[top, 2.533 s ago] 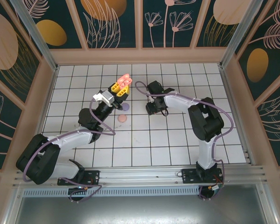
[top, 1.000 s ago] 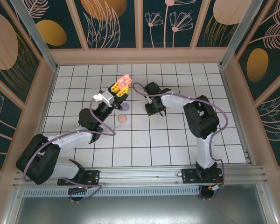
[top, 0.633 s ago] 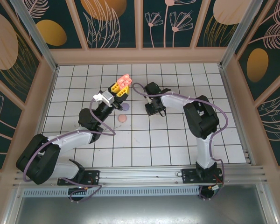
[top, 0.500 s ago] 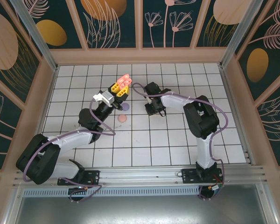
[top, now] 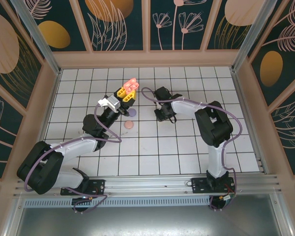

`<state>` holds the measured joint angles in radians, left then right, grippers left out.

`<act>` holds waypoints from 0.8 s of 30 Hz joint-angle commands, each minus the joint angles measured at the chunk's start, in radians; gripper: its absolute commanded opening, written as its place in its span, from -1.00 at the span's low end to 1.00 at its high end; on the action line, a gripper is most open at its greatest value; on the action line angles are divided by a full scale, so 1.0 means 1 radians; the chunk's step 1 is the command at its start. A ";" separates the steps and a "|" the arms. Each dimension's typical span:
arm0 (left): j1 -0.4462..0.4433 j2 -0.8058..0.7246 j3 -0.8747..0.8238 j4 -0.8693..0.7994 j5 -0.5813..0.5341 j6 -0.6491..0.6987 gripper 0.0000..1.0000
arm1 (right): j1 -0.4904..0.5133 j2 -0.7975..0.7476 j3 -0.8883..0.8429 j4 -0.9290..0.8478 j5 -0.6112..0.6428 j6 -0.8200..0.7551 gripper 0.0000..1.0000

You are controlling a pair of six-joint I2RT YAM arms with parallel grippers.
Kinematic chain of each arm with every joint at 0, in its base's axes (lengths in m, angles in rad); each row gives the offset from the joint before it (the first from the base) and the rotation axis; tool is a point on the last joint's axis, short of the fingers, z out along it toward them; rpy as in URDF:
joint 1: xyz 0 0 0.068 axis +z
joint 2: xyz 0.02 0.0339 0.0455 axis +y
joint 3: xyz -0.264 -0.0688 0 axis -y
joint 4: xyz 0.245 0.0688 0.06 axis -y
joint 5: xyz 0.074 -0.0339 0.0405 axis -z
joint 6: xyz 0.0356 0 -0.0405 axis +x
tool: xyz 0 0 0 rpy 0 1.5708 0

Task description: Insert the wireless bluetooth earbuds into the charging case

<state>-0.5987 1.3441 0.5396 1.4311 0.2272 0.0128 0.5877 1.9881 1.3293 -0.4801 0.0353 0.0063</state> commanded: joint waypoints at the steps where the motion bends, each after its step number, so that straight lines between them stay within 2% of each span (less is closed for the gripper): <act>1: -0.007 -0.006 0.011 0.017 0.011 -0.020 -1.00 | -0.007 -0.070 -0.014 -0.006 0.030 0.014 -0.48; 8: -0.007 -0.006 0.011 0.016 0.014 -0.014 -1.00 | -0.007 -0.150 -0.019 0.005 0.047 0.036 -0.51; 14: -0.006 -0.004 0.011 0.016 0.018 -0.002 -1.00 | 0.007 -0.280 0.001 0.009 0.083 0.056 -0.56; 24: -0.006 0.010 0.019 0.019 0.047 0.015 -1.00 | 0.107 -0.503 0.066 0.050 0.225 0.045 -0.55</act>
<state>-0.5987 1.3460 0.5396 1.4311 0.2462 0.0086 0.6636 1.5478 1.3487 -0.4664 0.1825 0.0544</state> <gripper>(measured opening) 0.227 0.227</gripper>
